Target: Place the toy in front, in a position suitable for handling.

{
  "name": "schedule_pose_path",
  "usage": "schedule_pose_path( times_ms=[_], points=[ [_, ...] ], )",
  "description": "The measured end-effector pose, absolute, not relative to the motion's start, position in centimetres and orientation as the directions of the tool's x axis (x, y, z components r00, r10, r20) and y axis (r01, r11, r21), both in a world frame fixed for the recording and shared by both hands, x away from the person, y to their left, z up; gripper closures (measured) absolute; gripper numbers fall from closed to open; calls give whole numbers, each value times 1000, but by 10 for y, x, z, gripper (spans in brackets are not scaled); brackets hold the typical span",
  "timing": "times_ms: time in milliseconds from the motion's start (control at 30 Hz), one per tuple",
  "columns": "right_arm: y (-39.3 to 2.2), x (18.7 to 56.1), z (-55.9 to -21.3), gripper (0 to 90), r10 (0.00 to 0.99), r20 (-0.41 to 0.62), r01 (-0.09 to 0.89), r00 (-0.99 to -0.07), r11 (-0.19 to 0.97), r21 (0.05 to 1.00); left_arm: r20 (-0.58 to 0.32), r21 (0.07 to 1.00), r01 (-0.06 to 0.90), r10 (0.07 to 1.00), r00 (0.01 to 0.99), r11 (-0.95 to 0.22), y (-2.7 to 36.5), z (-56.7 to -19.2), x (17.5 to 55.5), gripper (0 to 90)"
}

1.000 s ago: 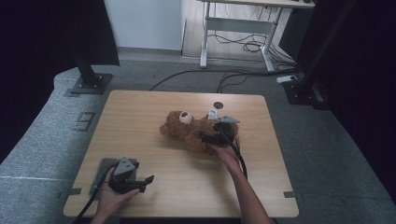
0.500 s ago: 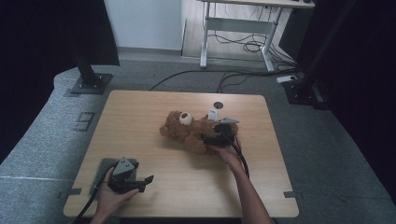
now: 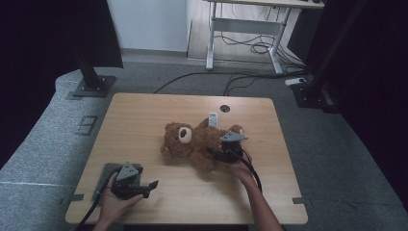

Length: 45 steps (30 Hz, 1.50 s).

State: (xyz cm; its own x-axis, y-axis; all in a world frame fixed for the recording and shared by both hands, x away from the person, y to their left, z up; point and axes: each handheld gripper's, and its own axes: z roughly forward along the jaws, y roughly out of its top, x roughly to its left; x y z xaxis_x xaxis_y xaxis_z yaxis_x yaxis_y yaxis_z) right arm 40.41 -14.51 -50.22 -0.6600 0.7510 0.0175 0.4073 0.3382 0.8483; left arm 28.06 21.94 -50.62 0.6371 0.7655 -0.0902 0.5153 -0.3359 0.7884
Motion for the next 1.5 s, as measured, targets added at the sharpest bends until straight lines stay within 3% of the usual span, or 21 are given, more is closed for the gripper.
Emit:
schedule_pose_path(
  times_ms=[300, 667, 733, 833, 933, 1133, 1500],
  points=[
    [-144, 374, -504, 504, 697, -17, 347, -716, 377, 859, -90, 788, 517, 767, 635, -335, 220, -506, 281, 171],
    [-136, 344, -502, 489, 722, 34, 385, -691, 328, 863, -91, 787, 519, 769, 633, -334, 221, -507, 282, 171],
    [-135, 343, -501, 466, 727, 35, 389, -686, 326, 862, -90, 786, 520, 770, 632, -335, 221, -507, 282, 171],
    [-134, 343, -499, 325, 738, 13, 375, -675, 327, 867, -89, 786, 520, 771, 631, -335, 221, -507, 282, 171],
    [-139, 343, -494, 245, 760, 35, 376, -649, 281, 883, -90, 786, 522, 773, 628, -332, 222, -506, 282, 171],
    [-163, 335, -480, 225, 775, 109, 332, -622, 135, 934, -89, 787, 522, 777, 623, -328, 224, -506, 282, 173],
    [-210, 312, -483, 221, 811, 111, 312, -574, 92, 946, -72, 791, 519, 795, 603, -322, 228, -503, 283, 173]
  ],
)
